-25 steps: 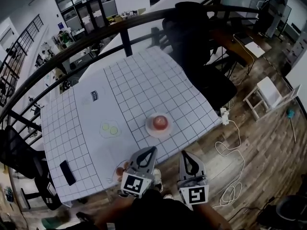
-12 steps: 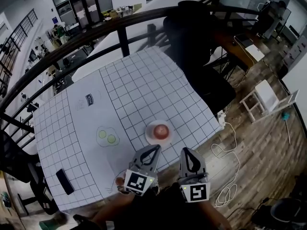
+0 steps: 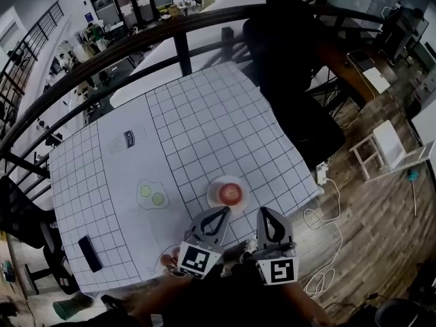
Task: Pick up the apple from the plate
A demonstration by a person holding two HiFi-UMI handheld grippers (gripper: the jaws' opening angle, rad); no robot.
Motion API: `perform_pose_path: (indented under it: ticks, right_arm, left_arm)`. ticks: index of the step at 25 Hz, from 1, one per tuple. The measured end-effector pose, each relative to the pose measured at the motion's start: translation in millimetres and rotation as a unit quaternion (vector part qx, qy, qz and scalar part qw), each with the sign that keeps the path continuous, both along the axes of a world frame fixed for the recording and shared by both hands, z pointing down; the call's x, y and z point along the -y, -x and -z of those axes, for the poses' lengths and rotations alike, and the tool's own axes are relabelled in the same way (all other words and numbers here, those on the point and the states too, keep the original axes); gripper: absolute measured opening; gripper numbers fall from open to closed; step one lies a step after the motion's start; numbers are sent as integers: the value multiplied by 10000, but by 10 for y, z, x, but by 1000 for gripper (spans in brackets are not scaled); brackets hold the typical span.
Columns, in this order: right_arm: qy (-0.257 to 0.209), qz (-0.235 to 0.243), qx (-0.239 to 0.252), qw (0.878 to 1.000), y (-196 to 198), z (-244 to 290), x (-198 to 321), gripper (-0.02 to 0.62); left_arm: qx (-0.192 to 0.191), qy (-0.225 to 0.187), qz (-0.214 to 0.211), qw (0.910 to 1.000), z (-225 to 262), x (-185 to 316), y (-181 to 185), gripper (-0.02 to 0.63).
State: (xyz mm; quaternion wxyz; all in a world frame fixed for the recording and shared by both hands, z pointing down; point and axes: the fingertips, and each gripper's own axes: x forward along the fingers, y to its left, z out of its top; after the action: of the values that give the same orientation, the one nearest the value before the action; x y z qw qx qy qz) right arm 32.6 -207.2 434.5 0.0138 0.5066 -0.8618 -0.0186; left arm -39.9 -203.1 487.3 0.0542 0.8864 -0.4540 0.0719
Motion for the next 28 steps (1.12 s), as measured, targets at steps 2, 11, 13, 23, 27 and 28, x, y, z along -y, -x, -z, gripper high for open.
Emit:
perform_pose_path:
  ticks: [2, 11, 13, 23, 27, 28]
  right_arm:
    - [47, 109, 9, 9999, -1, -34, 81, 23]
    - [279, 463, 68, 9985, -24, -232, 305, 23]
    - [298, 510, 76, 9982, -36, -261, 336, 23]
    - [482, 754, 209, 9958, 49, -397, 403, 23]
    - [615, 822, 155, 9946, 32, -492, 372, 23]
    - [627, 838, 141, 9944, 27, -516, 375, 23]
  left_arm:
    - [43, 20, 71, 10000, -26, 53, -31, 21]
    - [126, 9, 385, 9992, -130, 227, -65, 23]
    - [136, -28, 463, 9988, -135, 267, -65, 23]
    - [423, 227, 600, 9970, -460, 393, -54, 252]
    - [463, 504, 647, 9956, -693, 434, -71, 337]
    - [507, 621, 644, 9947, -790, 448, -71, 353]
